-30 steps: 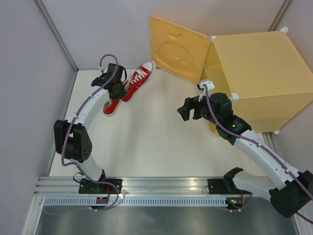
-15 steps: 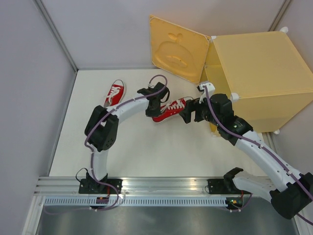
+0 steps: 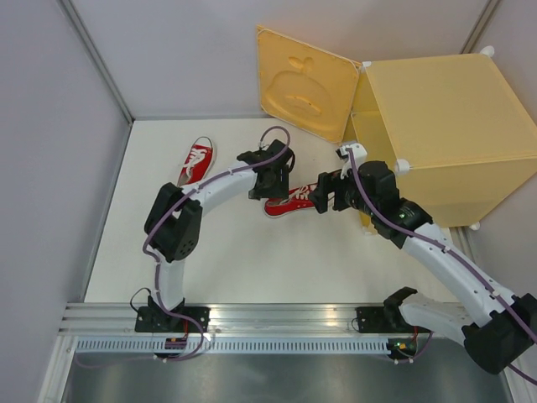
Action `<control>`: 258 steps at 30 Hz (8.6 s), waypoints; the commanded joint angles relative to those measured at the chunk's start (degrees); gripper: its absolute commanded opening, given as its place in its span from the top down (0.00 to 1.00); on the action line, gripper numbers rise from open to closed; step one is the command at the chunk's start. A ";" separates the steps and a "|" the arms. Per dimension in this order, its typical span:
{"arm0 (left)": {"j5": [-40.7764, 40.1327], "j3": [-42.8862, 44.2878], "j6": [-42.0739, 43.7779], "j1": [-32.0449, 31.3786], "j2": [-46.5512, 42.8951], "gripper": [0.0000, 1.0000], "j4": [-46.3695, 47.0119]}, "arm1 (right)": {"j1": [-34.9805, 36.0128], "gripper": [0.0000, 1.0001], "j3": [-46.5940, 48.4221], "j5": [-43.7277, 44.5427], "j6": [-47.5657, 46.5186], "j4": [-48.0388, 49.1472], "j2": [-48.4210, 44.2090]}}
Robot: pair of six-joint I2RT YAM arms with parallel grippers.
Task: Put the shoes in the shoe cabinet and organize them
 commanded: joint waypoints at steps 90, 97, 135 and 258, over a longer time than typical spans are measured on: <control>-1.13 -21.17 10.48 30.91 -40.31 0.03 5.74 | 13.91 0.49 26.72 -1.92 -22.38 -3.76 49.00; -1.05 -21.17 10.40 30.91 -40.05 0.03 5.74 | 13.82 0.57 27.69 -4.47 -21.50 -5.16 48.65; 0.36 -21.17 10.31 30.91 -38.91 0.03 5.74 | 16.36 0.51 26.72 4.75 -9.54 -0.32 56.38; 1.50 -21.35 10.49 30.91 -39.87 0.03 5.74 | -9.83 0.39 52.75 24.79 -27.73 -17.30 42.76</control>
